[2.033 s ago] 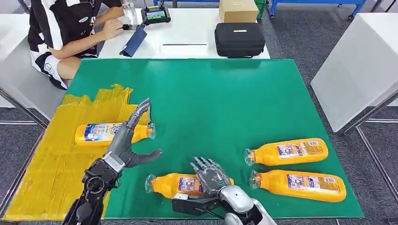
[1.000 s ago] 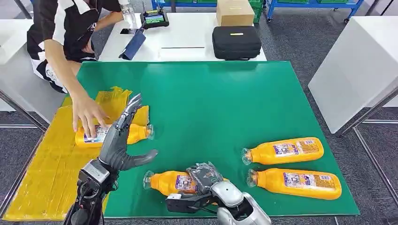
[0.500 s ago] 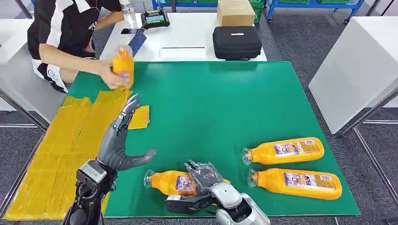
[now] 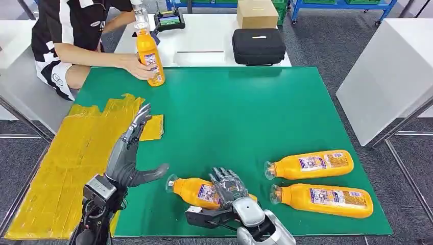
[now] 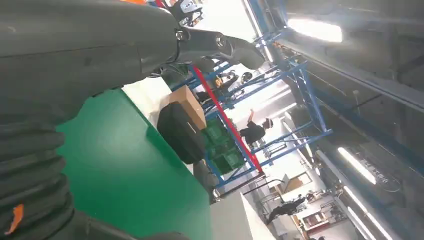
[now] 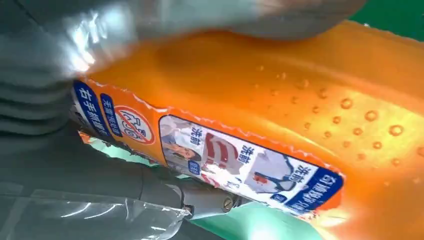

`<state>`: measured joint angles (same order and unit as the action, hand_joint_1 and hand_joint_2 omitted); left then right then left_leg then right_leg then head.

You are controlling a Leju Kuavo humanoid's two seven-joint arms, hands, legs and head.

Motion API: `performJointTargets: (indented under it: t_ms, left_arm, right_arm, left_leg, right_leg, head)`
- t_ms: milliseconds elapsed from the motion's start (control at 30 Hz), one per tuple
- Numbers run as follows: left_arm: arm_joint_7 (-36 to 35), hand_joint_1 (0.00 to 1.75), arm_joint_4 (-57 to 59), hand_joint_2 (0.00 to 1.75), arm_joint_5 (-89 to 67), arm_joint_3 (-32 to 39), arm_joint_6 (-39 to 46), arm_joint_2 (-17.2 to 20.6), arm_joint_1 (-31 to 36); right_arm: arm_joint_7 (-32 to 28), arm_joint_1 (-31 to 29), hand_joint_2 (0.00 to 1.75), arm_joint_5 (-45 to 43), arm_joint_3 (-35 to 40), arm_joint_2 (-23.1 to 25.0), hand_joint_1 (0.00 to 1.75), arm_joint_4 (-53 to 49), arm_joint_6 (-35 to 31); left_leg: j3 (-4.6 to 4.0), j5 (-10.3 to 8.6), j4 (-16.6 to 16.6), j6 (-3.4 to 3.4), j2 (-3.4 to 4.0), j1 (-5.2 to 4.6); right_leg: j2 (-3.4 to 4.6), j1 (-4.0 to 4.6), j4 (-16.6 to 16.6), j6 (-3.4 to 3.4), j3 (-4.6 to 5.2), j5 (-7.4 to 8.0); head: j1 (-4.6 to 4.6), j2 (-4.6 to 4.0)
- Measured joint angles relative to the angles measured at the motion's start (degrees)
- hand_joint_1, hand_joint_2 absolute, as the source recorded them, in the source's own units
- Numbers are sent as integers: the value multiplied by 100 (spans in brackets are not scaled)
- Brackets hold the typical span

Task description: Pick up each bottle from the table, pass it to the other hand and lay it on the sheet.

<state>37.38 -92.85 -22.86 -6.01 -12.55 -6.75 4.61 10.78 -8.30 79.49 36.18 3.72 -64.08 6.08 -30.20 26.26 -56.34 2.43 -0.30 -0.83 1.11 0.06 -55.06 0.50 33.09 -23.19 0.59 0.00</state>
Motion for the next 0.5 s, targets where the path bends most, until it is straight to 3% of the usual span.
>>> performJointTargets:
  t_ms: [167, 400, 433, 467, 500]
  left_arm:
    - [-7, 0, 0, 175, 9, 9, 0, -2, -19]
    - [-11, 0, 0, 175, 35, 28, 7, -2, -21]
    - [-7, 0, 0, 175, 59, 44, 15, -2, -21]
    - [-4, 0, 0, 175, 72, 55, 20, -2, -21]
    - [0, 0, 0, 175, 81, 81, 17, -2, -21]
  right_arm:
    - [-20, 11, 175, 61, -107, -22, 0, -29, 52]
    - [-630, -2, 175, -33, -98, -214, 0, -131, 289]
    - [-627, 4, 175, -22, -83, -267, 9, -180, 295]
    - [-599, 15, 175, 4, -72, -311, 157, -223, 306]
    - [-521, 41, 175, 81, -57, -395, 157, -306, 354]
  left_leg:
    - [3, -1, 0, 1, -1, -2]
    - [12, 4, 0, 7, 0, -4]
    - [12, 4, 0, 7, -1, -5]
    - [12, 4, 0, 7, -2, -6]
    - [12, 4, 0, 7, -5, -7]
  right_leg:
    - [-1, 0, 0, 0, 1, 0]
    - [-1, -2, 2, 7, -7, -5]
    - [-2, -4, 2, 8, -6, -5]
    - [-3, -6, 2, 9, -7, -6]
    - [-4, -7, 2, 11, -7, -7]
  head:
    - [0, 0]
    - [0, 0]
    - [0, 0]
    - [0, 0]
    - [0, 0]
